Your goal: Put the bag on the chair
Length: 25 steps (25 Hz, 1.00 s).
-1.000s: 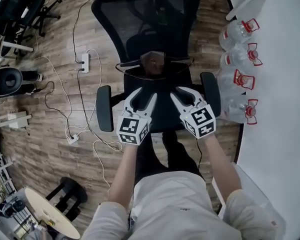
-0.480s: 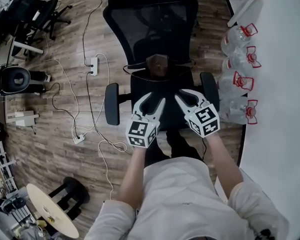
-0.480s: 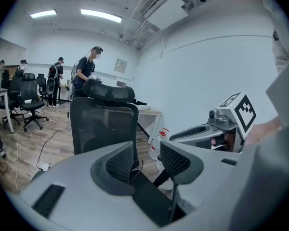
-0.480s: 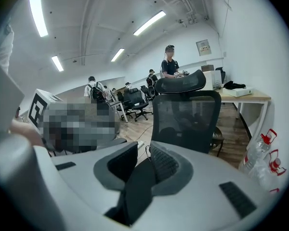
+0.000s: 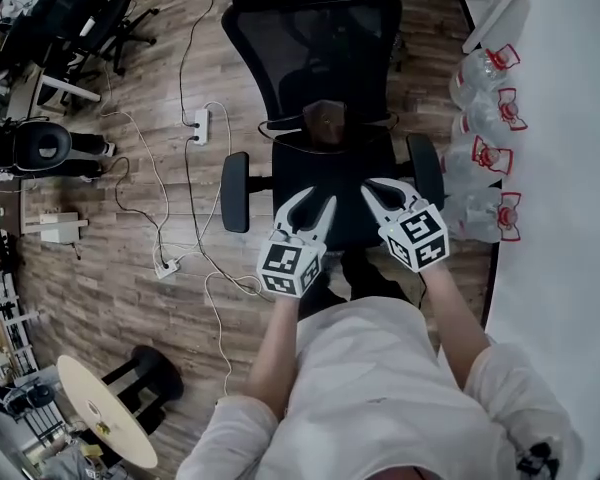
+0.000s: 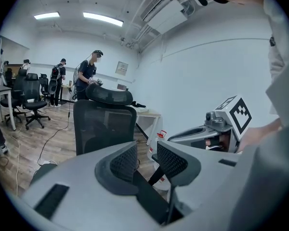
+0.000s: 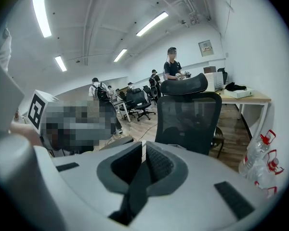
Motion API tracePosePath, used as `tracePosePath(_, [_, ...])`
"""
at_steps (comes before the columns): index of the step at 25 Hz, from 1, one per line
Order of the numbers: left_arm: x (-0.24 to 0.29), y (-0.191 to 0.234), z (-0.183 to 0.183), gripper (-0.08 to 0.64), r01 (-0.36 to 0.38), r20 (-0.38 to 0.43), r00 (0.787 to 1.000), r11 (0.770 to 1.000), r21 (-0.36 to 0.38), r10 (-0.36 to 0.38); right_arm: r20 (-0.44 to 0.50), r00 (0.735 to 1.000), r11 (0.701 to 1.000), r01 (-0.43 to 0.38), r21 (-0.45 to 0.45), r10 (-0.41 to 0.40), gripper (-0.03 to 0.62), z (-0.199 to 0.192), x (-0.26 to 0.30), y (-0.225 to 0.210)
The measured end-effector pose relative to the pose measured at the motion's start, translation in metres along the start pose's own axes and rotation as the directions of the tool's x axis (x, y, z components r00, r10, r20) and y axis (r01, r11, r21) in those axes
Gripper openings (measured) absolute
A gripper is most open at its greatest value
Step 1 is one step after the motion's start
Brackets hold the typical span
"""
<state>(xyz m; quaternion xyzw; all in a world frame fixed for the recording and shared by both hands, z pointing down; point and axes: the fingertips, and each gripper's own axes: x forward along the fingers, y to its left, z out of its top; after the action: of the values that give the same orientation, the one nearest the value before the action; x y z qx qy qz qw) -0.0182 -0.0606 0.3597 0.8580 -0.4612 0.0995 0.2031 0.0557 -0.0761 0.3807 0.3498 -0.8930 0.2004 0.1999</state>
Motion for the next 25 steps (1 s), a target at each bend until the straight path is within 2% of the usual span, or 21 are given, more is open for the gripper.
tracePosePath(9, [-0.028, -0.001, -0.002, 0.075, 0.037, 0.002, 0.999, 0.999, 0.000, -0.037, 0.012, 1.000, 1.000, 0.025, 0.019, -0.025, 0.008, -0.001, -0.013, 0.031])
tracePosePath(25, [-0.106, -0.010, -0.017, 0.029, 0.108, 0.011, 0.994, 0.994, 0.012, -0.108, 0.064, 0.995, 0.997, 0.079, 0.017, -0.080, 0.006, -0.002, -0.046, 0.110])
